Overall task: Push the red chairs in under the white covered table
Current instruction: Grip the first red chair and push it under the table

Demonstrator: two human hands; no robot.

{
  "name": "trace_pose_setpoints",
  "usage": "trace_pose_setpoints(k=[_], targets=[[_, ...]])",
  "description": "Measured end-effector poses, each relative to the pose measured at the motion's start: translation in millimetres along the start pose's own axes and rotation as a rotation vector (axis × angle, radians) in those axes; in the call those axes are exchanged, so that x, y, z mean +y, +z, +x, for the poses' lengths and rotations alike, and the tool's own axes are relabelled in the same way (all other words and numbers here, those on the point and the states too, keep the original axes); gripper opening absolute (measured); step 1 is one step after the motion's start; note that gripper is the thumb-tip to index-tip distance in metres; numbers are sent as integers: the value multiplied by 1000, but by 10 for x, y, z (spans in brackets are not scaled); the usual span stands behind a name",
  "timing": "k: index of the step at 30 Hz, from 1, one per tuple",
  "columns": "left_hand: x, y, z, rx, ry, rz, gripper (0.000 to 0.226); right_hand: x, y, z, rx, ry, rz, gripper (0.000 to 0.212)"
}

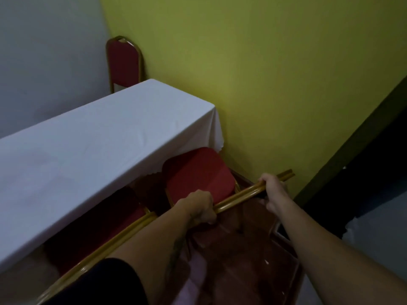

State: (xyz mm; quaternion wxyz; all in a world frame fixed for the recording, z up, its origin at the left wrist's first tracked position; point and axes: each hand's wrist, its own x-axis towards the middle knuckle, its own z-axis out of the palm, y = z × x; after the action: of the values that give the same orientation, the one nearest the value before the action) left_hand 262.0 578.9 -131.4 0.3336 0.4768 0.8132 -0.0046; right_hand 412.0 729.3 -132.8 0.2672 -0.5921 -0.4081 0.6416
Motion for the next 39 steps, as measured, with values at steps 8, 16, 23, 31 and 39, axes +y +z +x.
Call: trace_pose_setpoints(k=[8, 16, 23, 31, 39], targets=[[86, -74, 70, -18, -95, -116, 25, -197, 173, 523, -200, 22, -130, 8], [83, -138, 189, 9, -124, -173, 19, -321, 365, 773, -247, 4, -169, 6], [155, -175, 200, -28, -121, -124, 20, -333, 261, 800, -304, 49, -184, 11], [323, -56, 154, -40, -93, -135, 32, -363, 53, 756, -328, 68, -199, 8], [633, 142, 142, -70, -21, -138, 33, -433, -217, 721, -336, 66, -253, 10]])
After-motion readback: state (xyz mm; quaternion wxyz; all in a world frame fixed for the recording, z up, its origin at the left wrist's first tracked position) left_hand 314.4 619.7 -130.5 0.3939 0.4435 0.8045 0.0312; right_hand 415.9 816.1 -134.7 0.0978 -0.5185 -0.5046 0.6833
